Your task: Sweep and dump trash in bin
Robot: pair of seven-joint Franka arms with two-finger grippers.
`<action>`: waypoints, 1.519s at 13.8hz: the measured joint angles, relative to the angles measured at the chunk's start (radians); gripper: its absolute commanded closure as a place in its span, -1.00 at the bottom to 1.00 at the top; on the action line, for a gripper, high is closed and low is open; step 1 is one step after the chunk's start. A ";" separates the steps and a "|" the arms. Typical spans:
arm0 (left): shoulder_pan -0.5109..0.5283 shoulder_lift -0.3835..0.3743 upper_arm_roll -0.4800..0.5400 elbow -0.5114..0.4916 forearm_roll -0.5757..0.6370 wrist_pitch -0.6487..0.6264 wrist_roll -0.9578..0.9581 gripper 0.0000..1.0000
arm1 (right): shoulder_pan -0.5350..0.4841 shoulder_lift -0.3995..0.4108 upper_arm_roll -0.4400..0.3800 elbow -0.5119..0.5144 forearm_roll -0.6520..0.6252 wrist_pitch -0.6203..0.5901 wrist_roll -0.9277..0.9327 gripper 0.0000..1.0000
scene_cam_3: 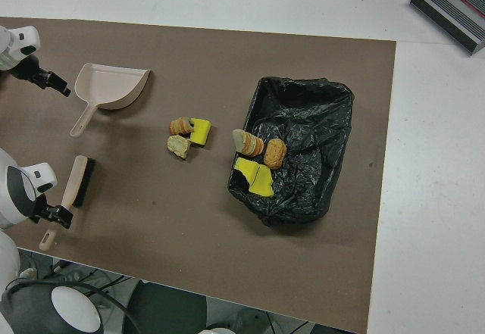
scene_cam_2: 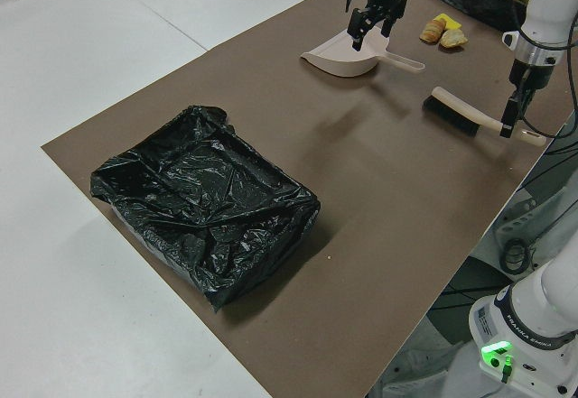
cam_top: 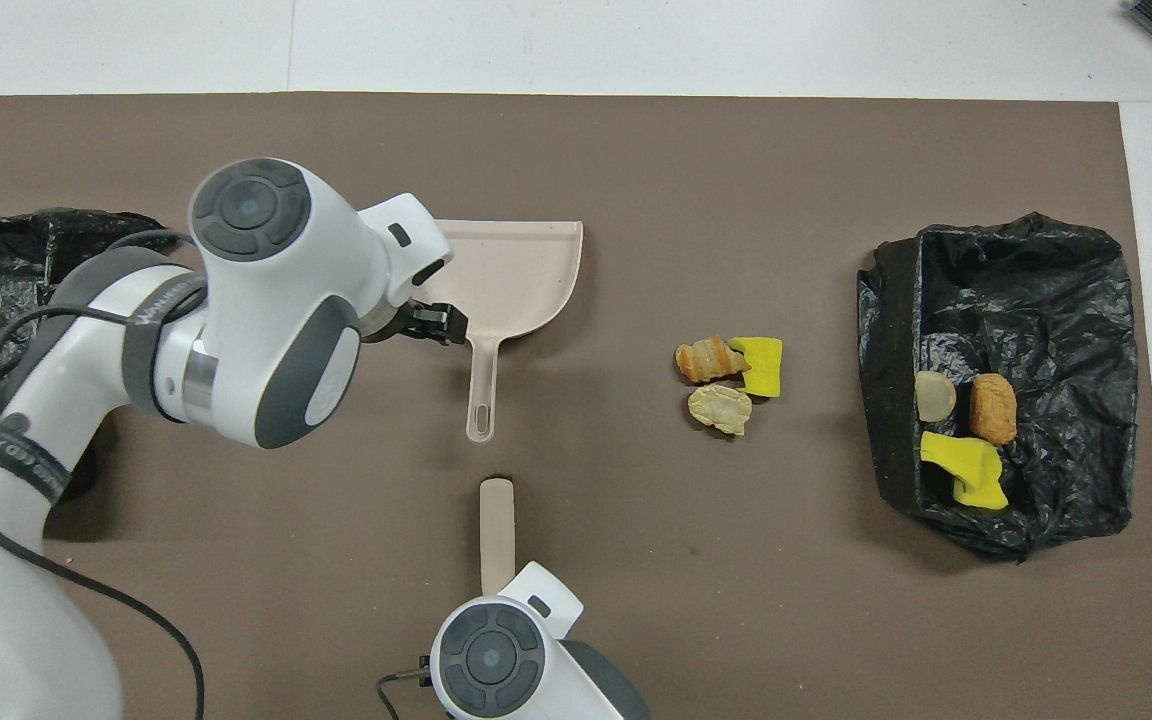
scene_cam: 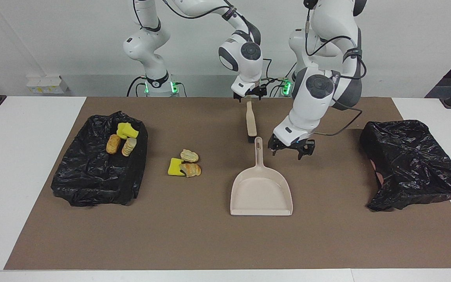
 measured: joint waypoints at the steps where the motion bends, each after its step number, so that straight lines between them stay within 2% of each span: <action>1: -0.022 0.015 0.000 0.000 0.000 0.010 -0.031 -1.00 | 0.011 -0.007 0.000 -0.020 0.001 0.003 0.000 -1.00; 3: -0.056 0.028 0.000 -0.011 0.000 0.019 -0.076 -1.00 | 0.028 -0.028 0.000 -0.050 0.001 0.003 0.013 -1.00; 5: -0.070 0.029 0.000 -0.037 0.000 0.034 -0.098 -0.98 | 0.035 -0.047 0.000 -0.069 0.001 0.004 0.018 -0.75; 6: -0.071 0.029 0.001 -0.049 0.000 0.043 -0.110 -0.85 | 0.035 -0.052 -0.001 -0.074 0.001 0.007 0.018 -0.65; 7: -0.073 0.029 0.002 -0.060 0.000 0.053 -0.125 -0.61 | 0.035 -0.054 -0.002 -0.077 0.001 0.021 0.018 -0.64; 8: -0.078 0.029 0.002 -0.068 0.000 0.061 -0.137 -0.25 | 0.034 -0.053 -0.003 -0.081 0.001 0.051 0.018 -0.64; 9: -0.082 0.029 0.001 -0.072 0.000 0.067 -0.144 0.27 | 0.034 -0.053 -0.004 -0.085 0.001 0.085 0.018 -0.63; 10: -0.082 0.029 0.001 -0.073 0.000 0.069 -0.147 0.93 | 0.034 -0.052 -0.004 -0.089 0.001 0.104 0.018 -0.44; 11: -0.082 0.029 0.001 -0.073 0.000 0.072 -0.149 1.00 | 0.033 -0.052 -0.005 -0.091 0.001 0.110 0.018 0.00; 13: -0.082 0.029 0.002 -0.074 0.000 0.079 -0.150 1.00 | 0.033 -0.051 -0.006 -0.092 0.001 0.112 0.018 0.56; 14: -0.082 0.029 0.002 -0.074 0.000 0.080 -0.150 1.00 | 0.033 -0.051 -0.006 -0.092 0.001 0.112 0.018 1.00; 19: -0.077 0.029 0.016 -0.070 0.003 0.085 -0.127 1.00 | 0.033 -0.050 -0.007 -0.090 0.001 0.108 0.009 1.00; 21: -0.047 0.029 0.027 -0.060 0.005 0.086 -0.015 1.00 | 0.032 -0.051 -0.010 -0.071 0.000 0.043 0.009 1.00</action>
